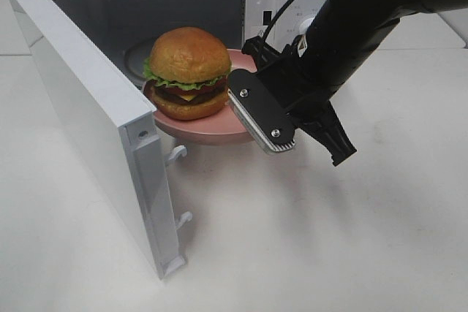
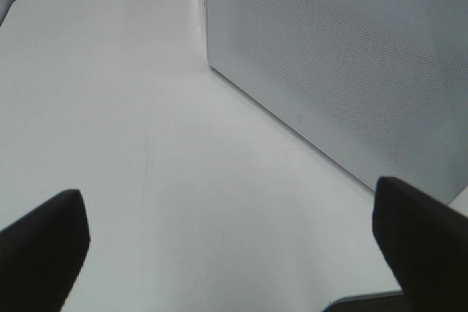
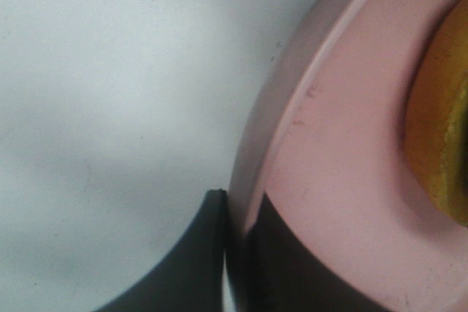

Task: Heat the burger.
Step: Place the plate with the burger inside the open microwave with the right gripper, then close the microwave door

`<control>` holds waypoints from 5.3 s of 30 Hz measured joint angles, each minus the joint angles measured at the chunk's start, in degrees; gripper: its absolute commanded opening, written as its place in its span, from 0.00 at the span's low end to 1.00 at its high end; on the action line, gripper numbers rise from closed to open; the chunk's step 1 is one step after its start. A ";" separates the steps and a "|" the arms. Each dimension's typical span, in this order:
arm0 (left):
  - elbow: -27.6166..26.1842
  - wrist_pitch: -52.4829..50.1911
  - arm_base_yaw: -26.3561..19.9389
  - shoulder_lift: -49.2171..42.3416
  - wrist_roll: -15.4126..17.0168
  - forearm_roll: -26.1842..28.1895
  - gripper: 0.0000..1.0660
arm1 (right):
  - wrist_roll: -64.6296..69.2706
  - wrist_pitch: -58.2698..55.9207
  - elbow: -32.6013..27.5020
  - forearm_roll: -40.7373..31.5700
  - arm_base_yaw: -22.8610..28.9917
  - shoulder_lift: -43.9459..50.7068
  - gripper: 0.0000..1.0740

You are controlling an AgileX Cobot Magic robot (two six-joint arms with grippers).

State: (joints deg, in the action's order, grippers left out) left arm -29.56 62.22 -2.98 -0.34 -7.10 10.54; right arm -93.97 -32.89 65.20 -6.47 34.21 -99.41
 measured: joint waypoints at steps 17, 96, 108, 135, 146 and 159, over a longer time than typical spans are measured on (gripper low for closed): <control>0.00 0.00 0.00 0.00 0.00 0.00 0.92 | 0.11 -1.20 8.71 -1.26 1.55 -6.53 0.00; 0.00 0.00 0.00 0.00 6.65 -5.16 0.92 | 23.89 -4.18 46.70 13.75 3.50 -35.52 0.05; 0.00 0.00 0.00 0.00 6.65 -6.25 0.92 | 26.30 0.00 47.38 15.41 2.98 -35.52 0.34; 0.00 0.00 0.00 0.00 6.65 -6.76 0.76 | 30.37 6.25 35.58 8.31 2.98 -28.71 0.67; 0.00 0.00 0.00 0.00 6.65 -6.76 0.65 | 31.86 12.32 22.35 8.37 2.98 -20.11 0.71; 0.00 0.00 0.00 0.00 6.42 -6.76 0.44 | 36.90 13.69 14.21 11.29 2.06 -11.75 0.71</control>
State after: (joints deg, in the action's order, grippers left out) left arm -29.56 62.22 -2.98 -0.34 -0.69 3.78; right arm -57.07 -19.19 79.41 4.81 36.27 -111.15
